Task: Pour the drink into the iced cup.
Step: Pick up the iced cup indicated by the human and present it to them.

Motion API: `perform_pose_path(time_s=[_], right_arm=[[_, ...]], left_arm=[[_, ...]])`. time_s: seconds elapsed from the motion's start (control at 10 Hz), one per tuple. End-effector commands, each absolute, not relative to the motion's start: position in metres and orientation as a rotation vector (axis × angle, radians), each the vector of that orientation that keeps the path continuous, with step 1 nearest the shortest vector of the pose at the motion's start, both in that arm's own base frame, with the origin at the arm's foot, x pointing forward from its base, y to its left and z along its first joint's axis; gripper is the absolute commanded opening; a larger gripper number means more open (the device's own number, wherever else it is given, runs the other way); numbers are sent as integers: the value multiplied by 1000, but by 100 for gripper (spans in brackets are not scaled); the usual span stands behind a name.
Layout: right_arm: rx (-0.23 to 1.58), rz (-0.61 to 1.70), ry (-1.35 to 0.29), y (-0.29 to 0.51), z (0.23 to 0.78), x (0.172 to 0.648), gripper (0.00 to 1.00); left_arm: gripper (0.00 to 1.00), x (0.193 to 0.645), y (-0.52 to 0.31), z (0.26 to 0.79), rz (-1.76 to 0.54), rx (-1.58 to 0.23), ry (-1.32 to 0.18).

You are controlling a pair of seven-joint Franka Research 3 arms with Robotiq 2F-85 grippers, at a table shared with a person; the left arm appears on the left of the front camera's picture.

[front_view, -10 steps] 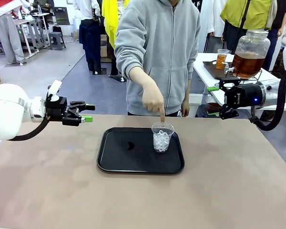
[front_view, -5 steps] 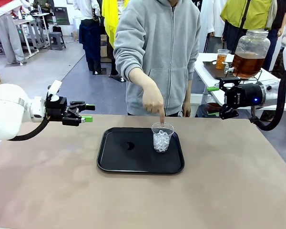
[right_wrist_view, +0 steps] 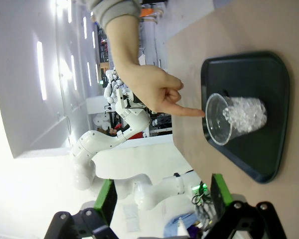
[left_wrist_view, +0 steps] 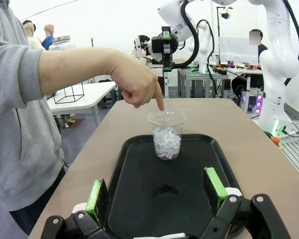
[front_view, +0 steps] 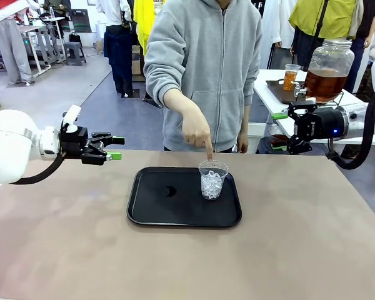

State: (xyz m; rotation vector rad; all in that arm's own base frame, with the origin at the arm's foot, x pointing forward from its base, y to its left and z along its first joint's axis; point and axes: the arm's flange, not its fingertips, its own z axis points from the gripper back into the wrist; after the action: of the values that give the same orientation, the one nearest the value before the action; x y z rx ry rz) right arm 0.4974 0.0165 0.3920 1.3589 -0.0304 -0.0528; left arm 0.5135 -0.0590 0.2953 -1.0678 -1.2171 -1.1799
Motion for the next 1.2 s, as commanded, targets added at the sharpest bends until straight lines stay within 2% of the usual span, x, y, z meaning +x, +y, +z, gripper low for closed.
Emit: perform_pose_path(time_s=[0.0,0.2,0.5,0.6,0.7,1.1], right_arm=[[1401,120,-252,21,390,498,100],[1473,327,-382,26,391,502,100],[1395,494,-566,34,396,506,100],[1347,455,-578,30,399,504,100],[1408,462,-511,33,398,501,100],[1391,476,-529,32,396,502,100]], left_arm=[[100,513,-60,297,-1175,-1077,-1216],[100,513,-60,297,-1175,-1077,-1216],[100,513,-60,297,-1175,-1077,-1216],[100,513,-60,297,-1175,-1077,-1216],[100,513,-60,297,-1175,-1077,-1216],[100,513,-60,297,-1175,-1077,-1216]])
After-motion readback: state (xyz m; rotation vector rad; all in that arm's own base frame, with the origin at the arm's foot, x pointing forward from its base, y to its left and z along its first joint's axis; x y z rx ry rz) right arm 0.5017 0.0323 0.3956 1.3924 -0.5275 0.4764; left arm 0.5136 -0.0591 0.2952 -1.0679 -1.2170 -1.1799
